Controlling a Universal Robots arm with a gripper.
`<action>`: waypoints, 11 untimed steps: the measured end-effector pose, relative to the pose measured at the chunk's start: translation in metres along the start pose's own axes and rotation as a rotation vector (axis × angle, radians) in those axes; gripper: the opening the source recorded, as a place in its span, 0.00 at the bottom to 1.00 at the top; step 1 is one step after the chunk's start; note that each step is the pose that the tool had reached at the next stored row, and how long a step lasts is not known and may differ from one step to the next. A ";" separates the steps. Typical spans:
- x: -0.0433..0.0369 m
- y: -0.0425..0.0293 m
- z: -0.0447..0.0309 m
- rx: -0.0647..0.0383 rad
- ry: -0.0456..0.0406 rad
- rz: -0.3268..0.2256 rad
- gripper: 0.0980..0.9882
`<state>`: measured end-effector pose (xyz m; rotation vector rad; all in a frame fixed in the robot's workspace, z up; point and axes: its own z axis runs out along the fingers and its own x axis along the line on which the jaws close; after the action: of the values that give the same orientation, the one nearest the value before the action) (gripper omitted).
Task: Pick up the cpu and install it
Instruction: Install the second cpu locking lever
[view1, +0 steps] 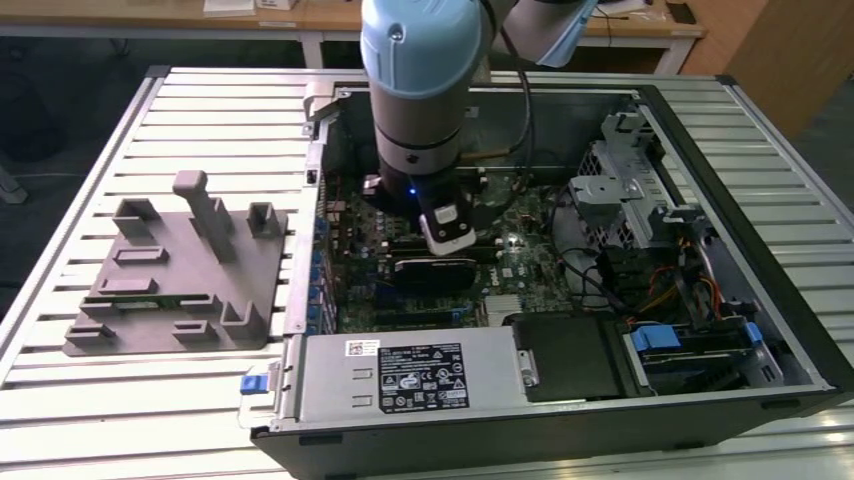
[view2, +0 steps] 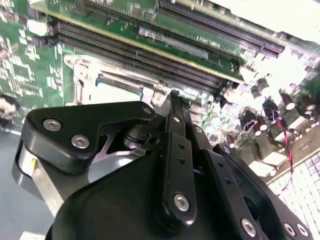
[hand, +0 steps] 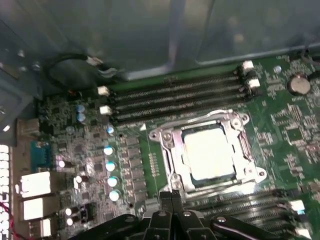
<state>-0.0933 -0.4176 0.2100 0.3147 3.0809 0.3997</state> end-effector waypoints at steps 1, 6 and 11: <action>-0.0010 0.0005 0.0001 0.008 -0.0024 0.003 0.01; -0.0106 0.0059 0.0015 0.017 -0.0061 0.010 0.01; -0.0159 0.0165 0.0044 0.023 -0.0076 0.010 0.01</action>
<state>-0.0742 -0.4040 0.2098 0.3321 3.0797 0.3630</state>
